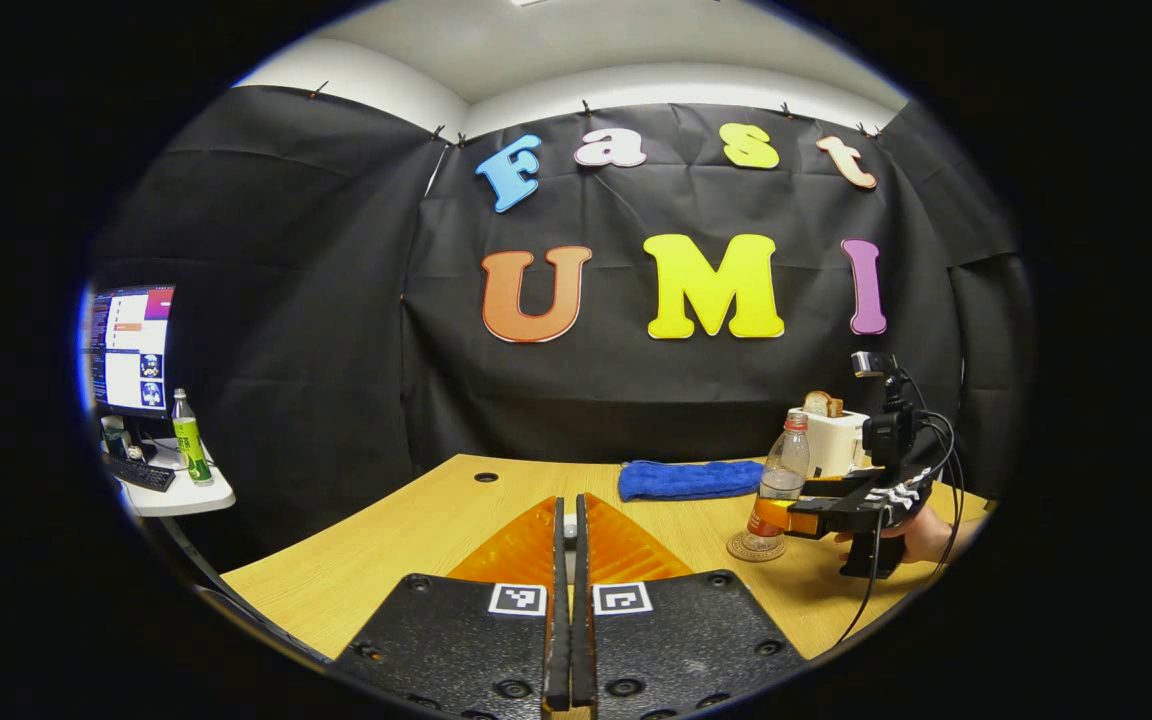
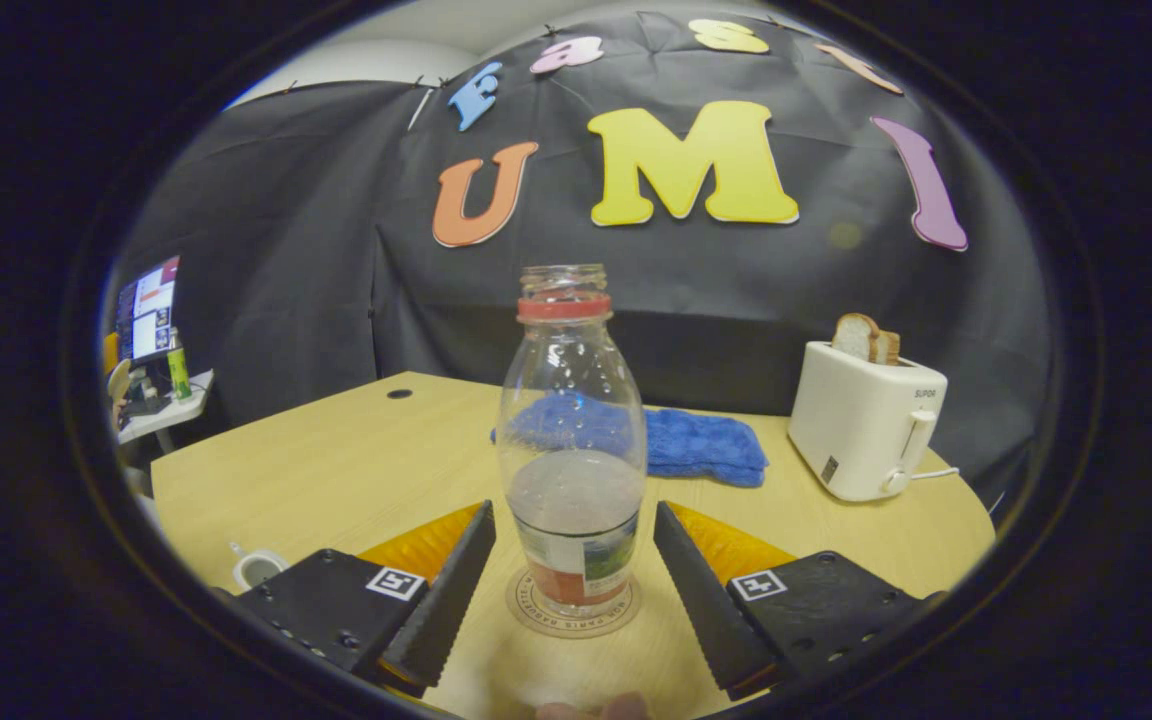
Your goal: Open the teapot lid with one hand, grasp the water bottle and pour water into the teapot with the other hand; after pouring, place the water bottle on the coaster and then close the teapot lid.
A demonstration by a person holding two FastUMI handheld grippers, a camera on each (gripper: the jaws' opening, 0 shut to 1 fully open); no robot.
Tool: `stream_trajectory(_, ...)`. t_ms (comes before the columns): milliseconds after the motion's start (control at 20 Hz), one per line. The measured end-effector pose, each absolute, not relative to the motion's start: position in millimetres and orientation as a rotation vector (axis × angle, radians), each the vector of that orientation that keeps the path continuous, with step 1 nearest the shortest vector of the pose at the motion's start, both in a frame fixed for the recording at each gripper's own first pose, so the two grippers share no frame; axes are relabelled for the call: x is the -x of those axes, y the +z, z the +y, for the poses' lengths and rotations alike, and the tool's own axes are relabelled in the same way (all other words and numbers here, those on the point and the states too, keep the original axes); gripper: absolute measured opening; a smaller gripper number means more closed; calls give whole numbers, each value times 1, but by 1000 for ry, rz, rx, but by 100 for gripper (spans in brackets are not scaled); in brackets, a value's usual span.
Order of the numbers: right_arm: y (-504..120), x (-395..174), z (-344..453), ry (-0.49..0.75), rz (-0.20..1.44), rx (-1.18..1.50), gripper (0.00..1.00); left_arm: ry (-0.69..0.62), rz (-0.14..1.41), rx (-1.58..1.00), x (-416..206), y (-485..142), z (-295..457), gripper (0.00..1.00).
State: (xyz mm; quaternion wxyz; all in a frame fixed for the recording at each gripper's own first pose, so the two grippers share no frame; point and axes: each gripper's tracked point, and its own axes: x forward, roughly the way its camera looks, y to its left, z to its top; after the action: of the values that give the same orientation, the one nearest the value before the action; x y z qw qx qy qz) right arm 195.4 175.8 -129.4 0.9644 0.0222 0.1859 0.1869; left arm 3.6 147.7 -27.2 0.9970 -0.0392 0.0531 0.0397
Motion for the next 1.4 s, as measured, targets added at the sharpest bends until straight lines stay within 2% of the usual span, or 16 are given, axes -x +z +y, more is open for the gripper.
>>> stream_trajectory(500, -115, -111, 133, 365, 350, -45, 94, 45, 44, 128, -10, -21, 109, 4)
stream_trajectory(650, -107, -88, 106, 323, 311, -66, 94, 31, 72, 141, -18, -45, 94, 4)
stream_trajectory(800, -127, -69, 94, 310, 350, -127, 94, 12, 97, 200, -28, -62, 80, 6)
stream_trajectory(1150, -136, -54, 41, 204, 344, -161, 96, -34, 172, 180, -47, -99, 48, 6)
stream_trajectory(1400, -127, -51, 30, 181, 294, -104, 96, -49, 212, 145, -56, -122, 32, 6)
